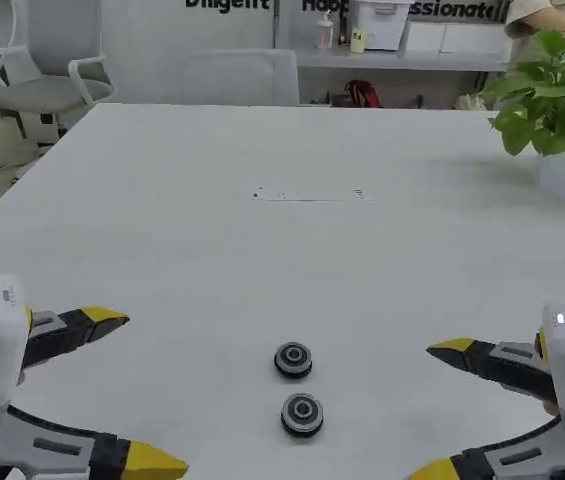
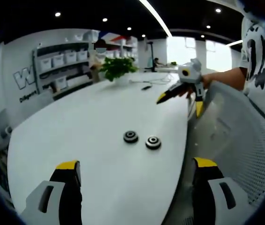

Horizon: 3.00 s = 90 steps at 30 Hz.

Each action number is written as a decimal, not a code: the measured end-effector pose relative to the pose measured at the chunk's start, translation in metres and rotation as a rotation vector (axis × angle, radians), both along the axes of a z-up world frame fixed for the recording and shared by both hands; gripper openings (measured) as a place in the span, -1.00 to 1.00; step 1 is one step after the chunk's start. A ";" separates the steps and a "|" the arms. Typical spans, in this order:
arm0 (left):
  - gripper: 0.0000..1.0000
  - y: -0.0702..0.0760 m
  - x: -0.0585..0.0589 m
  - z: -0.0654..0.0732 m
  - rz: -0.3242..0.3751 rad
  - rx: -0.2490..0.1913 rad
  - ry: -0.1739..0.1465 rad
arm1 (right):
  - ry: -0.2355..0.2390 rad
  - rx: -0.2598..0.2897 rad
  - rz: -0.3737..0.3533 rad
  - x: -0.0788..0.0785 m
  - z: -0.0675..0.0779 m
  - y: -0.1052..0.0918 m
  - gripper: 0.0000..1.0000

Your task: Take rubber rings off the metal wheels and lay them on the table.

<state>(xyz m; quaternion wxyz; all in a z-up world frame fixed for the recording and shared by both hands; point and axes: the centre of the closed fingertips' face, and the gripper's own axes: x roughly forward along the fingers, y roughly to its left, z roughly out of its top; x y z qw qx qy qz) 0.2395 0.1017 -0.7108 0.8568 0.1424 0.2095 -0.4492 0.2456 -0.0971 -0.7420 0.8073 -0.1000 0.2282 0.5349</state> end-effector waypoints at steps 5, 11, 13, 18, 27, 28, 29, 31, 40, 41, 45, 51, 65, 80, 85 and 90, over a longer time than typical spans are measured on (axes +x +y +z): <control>1.00 0.001 0.000 0.000 0.001 -0.001 0.000 | 0.001 -0.003 -0.001 -0.001 -0.001 -0.001 0.96; 1.00 0.000 -0.001 -0.001 -0.001 0.000 0.001 | 0.002 -0.002 -0.005 0.000 0.000 -0.001 0.96; 1.00 0.000 0.000 -0.001 0.000 -0.001 0.001 | 0.003 -0.003 -0.005 -0.001 0.000 -0.002 0.96; 1.00 0.000 0.001 -0.001 0.000 -0.002 -0.001 | 0.003 -0.002 -0.004 0.000 0.000 -0.002 0.96; 0.99 0.000 0.003 -0.001 -0.001 -0.002 0.000 | 0.004 -0.001 -0.002 0.001 0.000 -0.001 0.96; 0.99 0.000 0.003 -0.001 -0.001 -0.002 0.000 | 0.004 0.000 -0.002 0.001 -0.001 -0.001 0.96; 0.99 0.000 0.003 -0.001 -0.002 -0.001 0.001 | 0.005 0.001 -0.002 0.001 -0.001 -0.001 0.95; 0.99 0.000 0.003 -0.001 -0.003 0.000 0.002 | 0.006 0.001 -0.002 0.000 -0.001 -0.001 0.95; 0.98 -0.001 0.005 -0.003 -0.008 0.001 0.006 | 0.009 0.000 -0.003 0.002 -0.002 -0.002 0.94; 0.98 -0.001 0.005 -0.003 -0.009 0.000 0.007 | 0.011 -0.001 -0.002 0.002 -0.002 -0.002 0.94; 0.97 -0.002 0.006 -0.003 -0.016 0.003 0.009 | 0.015 -0.001 0.001 0.002 -0.003 -0.002 0.93; 0.97 -0.004 0.009 -0.003 -0.020 0.001 0.009 | 0.017 -0.011 0.005 0.004 -0.005 -0.003 0.92; 0.95 -0.007 0.013 -0.005 -0.029 -0.005 0.012 | 0.018 0.008 0.006 0.010 -0.007 -0.002 0.89; 0.80 -0.019 0.018 -0.010 -0.083 -0.001 0.027 | -0.006 0.001 0.047 0.018 -0.012 0.009 0.75; 0.79 -0.022 0.022 -0.013 -0.099 0.010 0.029 | -0.007 0.009 0.043 0.023 -0.013 0.008 0.68; 0.77 -0.026 0.026 -0.015 -0.110 0.014 0.031 | -0.004 0.020 0.049 0.026 -0.013 0.010 0.63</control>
